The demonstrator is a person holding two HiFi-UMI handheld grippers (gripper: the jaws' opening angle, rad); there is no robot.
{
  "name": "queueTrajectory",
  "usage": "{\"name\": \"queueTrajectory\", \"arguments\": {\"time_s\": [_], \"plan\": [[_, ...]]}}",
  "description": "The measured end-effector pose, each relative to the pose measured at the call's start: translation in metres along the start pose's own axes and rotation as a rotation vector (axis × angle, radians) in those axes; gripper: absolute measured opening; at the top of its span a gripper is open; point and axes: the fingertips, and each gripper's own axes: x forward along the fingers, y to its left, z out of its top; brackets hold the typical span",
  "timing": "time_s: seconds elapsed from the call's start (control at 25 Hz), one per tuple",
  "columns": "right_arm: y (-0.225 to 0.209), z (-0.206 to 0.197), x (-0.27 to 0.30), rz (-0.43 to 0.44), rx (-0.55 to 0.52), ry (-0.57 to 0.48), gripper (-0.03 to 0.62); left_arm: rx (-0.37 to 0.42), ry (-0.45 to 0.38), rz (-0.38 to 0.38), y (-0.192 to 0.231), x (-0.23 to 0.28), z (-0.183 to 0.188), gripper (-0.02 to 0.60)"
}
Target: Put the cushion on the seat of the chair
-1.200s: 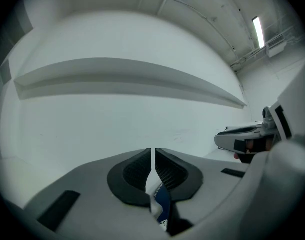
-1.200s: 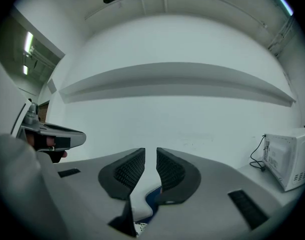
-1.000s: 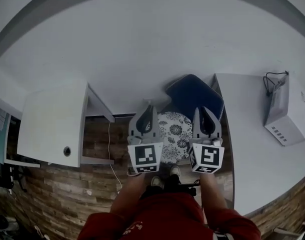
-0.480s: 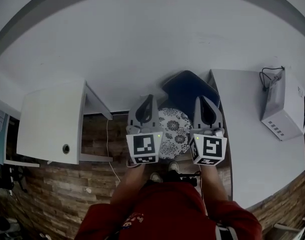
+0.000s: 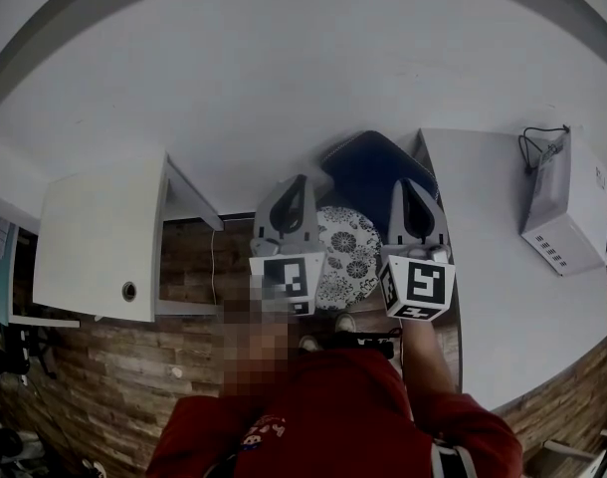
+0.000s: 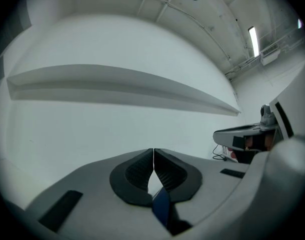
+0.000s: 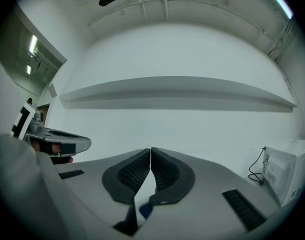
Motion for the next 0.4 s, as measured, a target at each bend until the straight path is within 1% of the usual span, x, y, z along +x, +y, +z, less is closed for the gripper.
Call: {"name": "queueTrajectory", "arguments": {"time_s": [0.2,0.4], "plan": [[-0.006,-0.001,0.005,0.003,-0.009,0.005,0.031,0.012,-0.002,-0.019,-0.007,0.008,0.002,0.029],[-0.017,-0.006,0.011,-0.001,0.005,0.002,0.031,0.008,-0.009,-0.012,-0.011,0.018,0.002,0.029]]}}
